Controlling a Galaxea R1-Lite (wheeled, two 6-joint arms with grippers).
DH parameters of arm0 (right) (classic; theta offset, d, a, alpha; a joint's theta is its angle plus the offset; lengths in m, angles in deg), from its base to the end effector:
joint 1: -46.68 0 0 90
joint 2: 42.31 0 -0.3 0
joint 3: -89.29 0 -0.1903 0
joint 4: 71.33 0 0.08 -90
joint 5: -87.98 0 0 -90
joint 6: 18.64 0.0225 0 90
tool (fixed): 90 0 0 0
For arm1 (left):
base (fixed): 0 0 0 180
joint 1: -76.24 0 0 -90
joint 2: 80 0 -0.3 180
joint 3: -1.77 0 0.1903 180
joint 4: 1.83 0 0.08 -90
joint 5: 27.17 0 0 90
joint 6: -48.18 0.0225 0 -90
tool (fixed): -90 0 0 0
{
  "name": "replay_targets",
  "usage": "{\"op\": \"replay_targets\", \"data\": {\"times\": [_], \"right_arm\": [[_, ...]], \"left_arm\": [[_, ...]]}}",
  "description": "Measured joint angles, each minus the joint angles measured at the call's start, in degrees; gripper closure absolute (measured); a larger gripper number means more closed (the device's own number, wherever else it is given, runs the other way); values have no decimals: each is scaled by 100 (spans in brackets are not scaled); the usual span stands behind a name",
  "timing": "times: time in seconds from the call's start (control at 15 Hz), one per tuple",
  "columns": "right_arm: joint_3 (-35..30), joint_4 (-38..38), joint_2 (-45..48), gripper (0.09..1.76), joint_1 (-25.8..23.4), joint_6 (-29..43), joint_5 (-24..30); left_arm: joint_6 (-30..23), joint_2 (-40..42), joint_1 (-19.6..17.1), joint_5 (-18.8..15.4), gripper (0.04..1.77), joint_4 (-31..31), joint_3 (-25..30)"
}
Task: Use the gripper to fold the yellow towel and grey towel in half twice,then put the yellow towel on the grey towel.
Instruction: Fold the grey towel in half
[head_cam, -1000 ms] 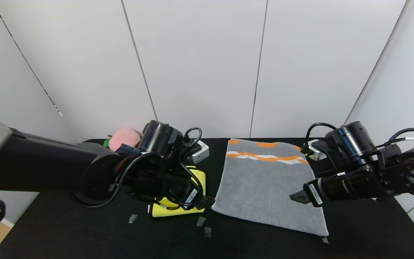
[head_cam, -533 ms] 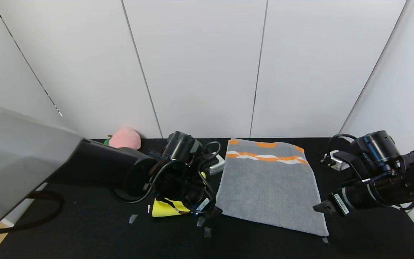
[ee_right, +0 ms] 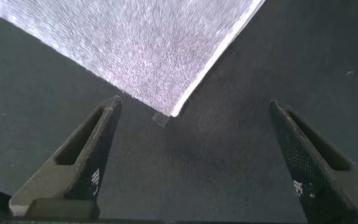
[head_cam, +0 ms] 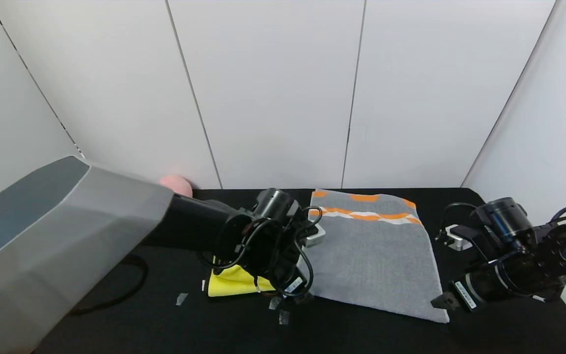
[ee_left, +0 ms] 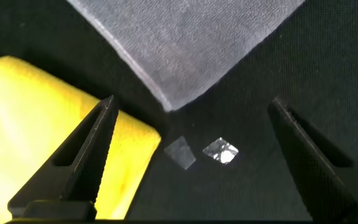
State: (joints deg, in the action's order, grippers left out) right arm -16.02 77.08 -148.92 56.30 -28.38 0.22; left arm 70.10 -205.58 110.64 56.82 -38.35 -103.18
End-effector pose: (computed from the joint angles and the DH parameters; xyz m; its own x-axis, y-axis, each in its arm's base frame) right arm 0.2887 0.0498 0.0951 0.4329 0.1130 -0.8943 -0.3308 0.9428 -0.0410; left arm 0.3355 -0.2326 0.0909 0.3860 -0.3912 -0.8355 0.8235 0.5543 0.1209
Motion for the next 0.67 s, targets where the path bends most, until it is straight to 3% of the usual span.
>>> {"op": "replay_targets", "data": {"times": [0.4, 0.67], "right_arm": [[-6, 18, -224, 14, 52, 49, -9], [16, 40, -384, 14, 94, 82, -26]], "left_arm": [[-13, -590, 158, 235, 9, -877, -992], [-63, -830, 208, 383, 9, -1006, -1302]]}}
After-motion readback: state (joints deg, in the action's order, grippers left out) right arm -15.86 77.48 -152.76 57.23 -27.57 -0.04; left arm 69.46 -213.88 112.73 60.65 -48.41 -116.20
